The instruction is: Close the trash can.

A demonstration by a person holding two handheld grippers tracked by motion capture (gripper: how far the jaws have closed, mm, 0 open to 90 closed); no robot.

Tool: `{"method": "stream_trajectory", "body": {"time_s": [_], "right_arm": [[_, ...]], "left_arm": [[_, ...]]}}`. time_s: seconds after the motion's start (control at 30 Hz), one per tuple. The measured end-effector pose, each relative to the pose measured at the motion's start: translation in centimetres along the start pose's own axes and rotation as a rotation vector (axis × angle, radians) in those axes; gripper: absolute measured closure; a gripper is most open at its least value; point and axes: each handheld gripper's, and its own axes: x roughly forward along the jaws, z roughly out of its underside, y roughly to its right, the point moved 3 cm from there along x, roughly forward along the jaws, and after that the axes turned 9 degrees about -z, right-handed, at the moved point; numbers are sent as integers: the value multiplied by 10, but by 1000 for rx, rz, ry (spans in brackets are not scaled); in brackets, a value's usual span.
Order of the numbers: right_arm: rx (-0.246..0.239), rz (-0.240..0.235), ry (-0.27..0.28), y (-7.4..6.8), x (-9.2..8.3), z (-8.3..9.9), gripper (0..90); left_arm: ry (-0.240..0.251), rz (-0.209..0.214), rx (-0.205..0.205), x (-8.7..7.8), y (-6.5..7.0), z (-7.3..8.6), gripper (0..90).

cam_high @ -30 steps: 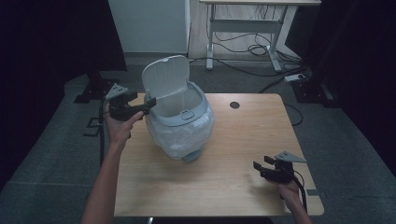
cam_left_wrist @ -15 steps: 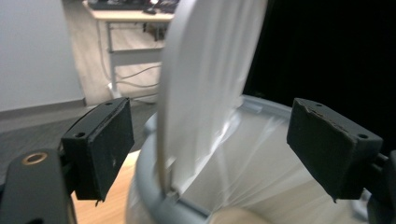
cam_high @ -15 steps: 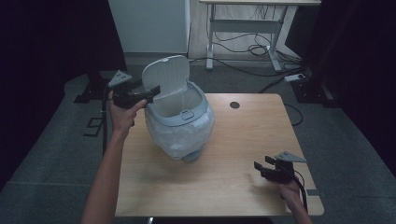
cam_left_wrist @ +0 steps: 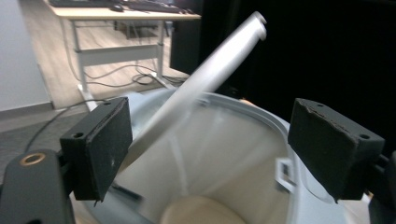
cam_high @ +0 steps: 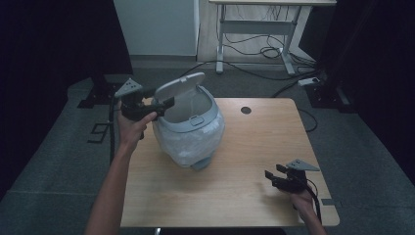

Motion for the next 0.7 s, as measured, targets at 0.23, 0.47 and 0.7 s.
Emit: {"method": "stream_trajectory", "body": {"time_s": [0.23,0.47,0.7], "right_arm": [[-3,-4,-1,-3,1,0,368],[-8,-7,-8,-5,3,1,367],[-10,-7,-15,-5,4,1,367]], "left_arm": [[-56,68,-25,4,11,18,138],[-111,1,10,22,22,25,144],[-146,-135,86,37,40,21,143]]}}
